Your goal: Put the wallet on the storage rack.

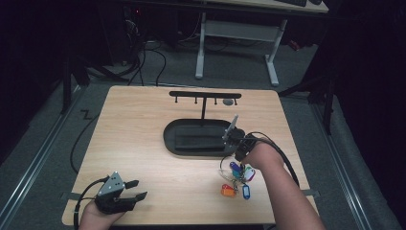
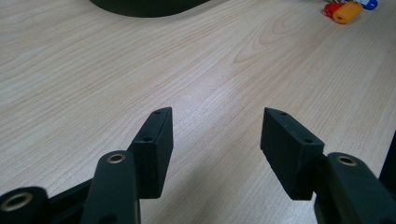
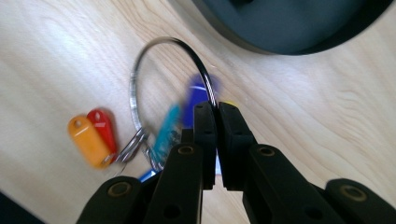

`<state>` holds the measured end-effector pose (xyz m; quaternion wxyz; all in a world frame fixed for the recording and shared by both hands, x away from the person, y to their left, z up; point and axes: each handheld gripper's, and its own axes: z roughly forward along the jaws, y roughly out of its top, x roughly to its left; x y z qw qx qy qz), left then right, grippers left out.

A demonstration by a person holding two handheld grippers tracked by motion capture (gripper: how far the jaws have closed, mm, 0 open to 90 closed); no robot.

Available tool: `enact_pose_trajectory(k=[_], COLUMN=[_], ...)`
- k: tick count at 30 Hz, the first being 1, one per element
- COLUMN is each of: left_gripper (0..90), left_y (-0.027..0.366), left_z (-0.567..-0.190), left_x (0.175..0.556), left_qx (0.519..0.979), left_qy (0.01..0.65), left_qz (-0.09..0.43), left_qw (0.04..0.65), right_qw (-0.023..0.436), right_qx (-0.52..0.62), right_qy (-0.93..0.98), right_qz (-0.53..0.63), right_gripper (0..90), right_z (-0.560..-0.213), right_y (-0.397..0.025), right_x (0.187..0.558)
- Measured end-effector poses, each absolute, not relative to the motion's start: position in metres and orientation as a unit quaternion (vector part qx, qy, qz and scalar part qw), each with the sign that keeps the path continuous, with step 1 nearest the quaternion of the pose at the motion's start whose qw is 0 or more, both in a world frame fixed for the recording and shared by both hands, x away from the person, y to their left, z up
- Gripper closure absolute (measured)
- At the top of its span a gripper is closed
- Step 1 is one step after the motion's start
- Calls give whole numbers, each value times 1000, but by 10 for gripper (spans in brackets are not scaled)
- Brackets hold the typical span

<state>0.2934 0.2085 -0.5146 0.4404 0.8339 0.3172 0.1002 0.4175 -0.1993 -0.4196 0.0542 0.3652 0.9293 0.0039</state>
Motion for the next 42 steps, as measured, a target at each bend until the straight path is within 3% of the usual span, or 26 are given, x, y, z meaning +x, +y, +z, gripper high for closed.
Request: enact_pose_trajectory(k=[13, 27, 42], left_gripper=[447, 430, 310], left_y=[206, 208, 210], left_z=[-516, -519, -516], left_x=[295, 296, 298], left_qx=[836, 832, 828], left_qy=[311, 313, 313], left_qz=[102, 116, 120], left_qw=[441, 443, 449], right_qw=[119, 124, 140], right_qx=[352, 348, 343], right_qy=[928, 929, 929], right_qz=[10, 13, 23], right_gripper=[878, 879, 879], right_z=[-359, -319, -282], right_y=[-198, -199, -200], right_x=[401, 392, 380])
